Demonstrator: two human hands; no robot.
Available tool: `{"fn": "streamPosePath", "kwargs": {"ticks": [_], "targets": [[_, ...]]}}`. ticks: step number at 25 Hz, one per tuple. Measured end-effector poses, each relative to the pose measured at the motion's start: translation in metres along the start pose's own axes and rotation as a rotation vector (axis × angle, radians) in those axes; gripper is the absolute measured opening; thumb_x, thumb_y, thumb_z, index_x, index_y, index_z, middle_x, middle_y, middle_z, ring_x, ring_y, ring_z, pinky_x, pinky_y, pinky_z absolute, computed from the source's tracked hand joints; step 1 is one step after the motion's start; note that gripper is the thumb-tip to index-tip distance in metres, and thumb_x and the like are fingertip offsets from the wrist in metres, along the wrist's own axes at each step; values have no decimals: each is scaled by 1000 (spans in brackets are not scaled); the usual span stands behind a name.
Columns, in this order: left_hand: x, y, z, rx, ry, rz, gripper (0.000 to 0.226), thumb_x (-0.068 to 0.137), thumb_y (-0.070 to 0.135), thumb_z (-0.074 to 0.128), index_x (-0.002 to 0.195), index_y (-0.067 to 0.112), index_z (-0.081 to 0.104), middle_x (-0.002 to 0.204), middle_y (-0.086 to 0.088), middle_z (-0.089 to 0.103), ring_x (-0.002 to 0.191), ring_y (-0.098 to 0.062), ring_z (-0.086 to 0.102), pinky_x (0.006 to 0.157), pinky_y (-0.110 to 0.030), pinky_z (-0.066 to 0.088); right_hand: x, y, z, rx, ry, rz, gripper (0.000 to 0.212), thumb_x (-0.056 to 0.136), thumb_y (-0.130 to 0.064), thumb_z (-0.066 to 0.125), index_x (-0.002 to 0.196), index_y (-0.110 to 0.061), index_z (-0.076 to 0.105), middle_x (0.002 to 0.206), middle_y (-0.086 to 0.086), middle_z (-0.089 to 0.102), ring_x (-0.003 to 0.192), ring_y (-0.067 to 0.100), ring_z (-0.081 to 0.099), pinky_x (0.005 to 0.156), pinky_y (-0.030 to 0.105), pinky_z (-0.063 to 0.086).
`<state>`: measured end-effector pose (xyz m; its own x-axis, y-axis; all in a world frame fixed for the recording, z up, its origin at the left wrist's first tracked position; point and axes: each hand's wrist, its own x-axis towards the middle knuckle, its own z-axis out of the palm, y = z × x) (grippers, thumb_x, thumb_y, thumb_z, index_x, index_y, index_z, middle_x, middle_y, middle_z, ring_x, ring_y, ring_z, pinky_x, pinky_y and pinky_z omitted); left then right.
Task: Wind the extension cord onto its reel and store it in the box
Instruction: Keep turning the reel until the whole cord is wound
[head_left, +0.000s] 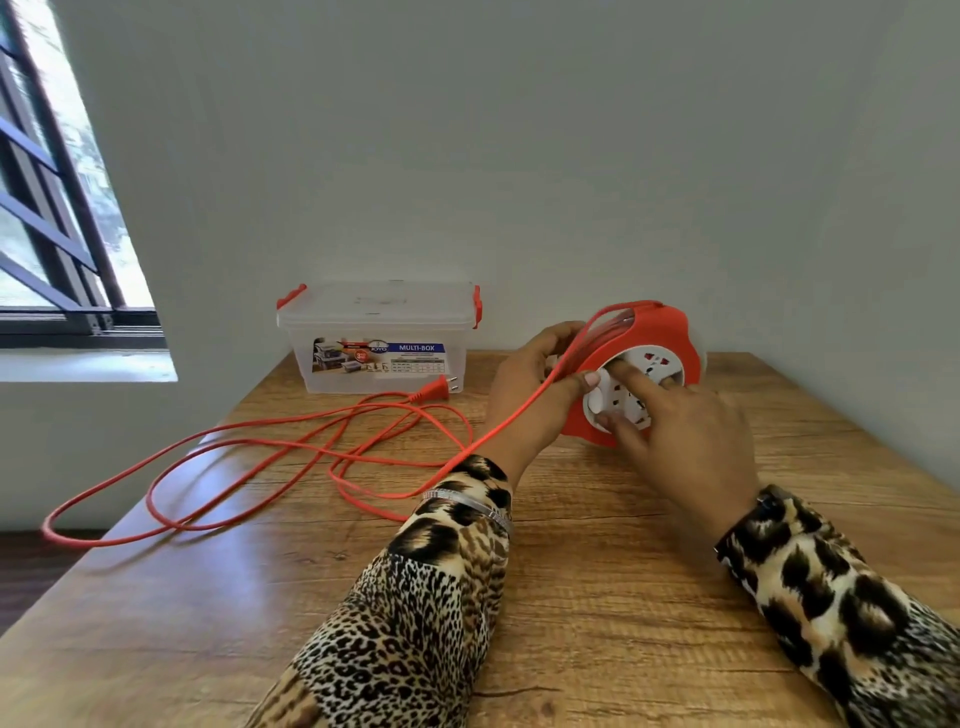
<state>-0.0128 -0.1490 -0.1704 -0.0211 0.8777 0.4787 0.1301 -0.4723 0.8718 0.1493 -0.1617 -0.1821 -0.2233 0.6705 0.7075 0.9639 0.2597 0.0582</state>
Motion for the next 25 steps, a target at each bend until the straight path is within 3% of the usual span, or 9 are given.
{"fn": "streamPosePath", "kwargs": {"ticks": [3, 7, 9, 11, 15, 18, 21, 23, 25], "targets": [[2, -4, -3, -87, 4, -67, 44, 81, 2, 71, 111, 32, 59, 106, 12, 68, 103, -12, 66, 88, -30, 56, 3, -1, 4, 307, -103, 213, 59, 89, -57, 48, 141, -34, 34, 88, 4, 71, 80, 27, 66, 66, 33, 51], [1, -5, -2, -157, 27, -145, 42, 80, -3, 72, 109, 24, 58, 103, 5, 64, 95, -12, 66, 88, -43, 57, 15, -6, 4, 1014, -278, 618, 68, 88, -36, 62, 146, -25, 28, 136, 5, 54, 113, 23, 58, 86, 36, 53], [1, -5, -3, -169, 48, -187, 43, 79, -2, 73, 114, 20, 57, 112, -3, 63, 104, -21, 65, 89, -50, 56, 20, -12, 1, 1253, -368, 798, 57, 89, -25, 62, 141, -20, 37, 118, 7, 65, 81, 14, 64, 60, 25, 51], [0, -6, -5, -183, 78, -223, 45, 78, -1, 74, 113, 19, 55, 116, -7, 61, 106, -25, 64, 87, -52, 56, 23, -16, 2, 1478, -460, 935, 38, 90, -16, 56, 127, -7, 54, 94, 6, 72, 55, 8, 55, 52, 25, 39], [-5, -7, -4, -206, 112, -235, 42, 80, -1, 73, 111, 18, 52, 106, -5, 62, 100, -25, 66, 86, -51, 56, 22, -17, -6, 1764, -491, 968, 19, 90, -6, 50, 100, 0, 65, 87, 8, 74, 54, 8, 57, 53, 23, 36], [-5, -8, -8, -241, 147, -260, 46, 82, 1, 71, 123, 14, 52, 112, -5, 63, 100, -21, 64, 90, -49, 55, 13, -6, -11, 1373, -366, 793, 11, 90, -20, 61, 97, -12, 64, 92, 6, 75, 64, 9, 61, 57, 23, 41], [1, -8, -22, -314, 105, -297, 53, 85, 2, 68, 134, 15, 51, 127, -8, 62, 109, -21, 63, 91, -42, 55, 2, 6, -11, 543, -55, 210, 15, 83, -19, 67, 94, -27, 62, 103, -3, 63, 95, 16, 57, 77, 30, 44], [3, -7, -28, -313, 31, -291, 54, 87, 5, 67, 136, 20, 51, 125, -4, 64, 108, -18, 65, 87, -34, 57, 4, 3, -12, 331, -90, -106, 33, 80, -14, 66, 106, -34, 66, 126, 3, 54, 114, 25, 46, 91, 42, 41], [2, -5, -30, -314, -18, -275, 52, 88, 5, 65, 134, 24, 52, 122, 0, 65, 104, -12, 66, 82, -26, 58, 8, -3, -11, 172, -196, -222, 48, 81, -19, 69, 121, -44, 60, 145, 10, 40, 126, 31, 36, 102, 50, 34]]}}
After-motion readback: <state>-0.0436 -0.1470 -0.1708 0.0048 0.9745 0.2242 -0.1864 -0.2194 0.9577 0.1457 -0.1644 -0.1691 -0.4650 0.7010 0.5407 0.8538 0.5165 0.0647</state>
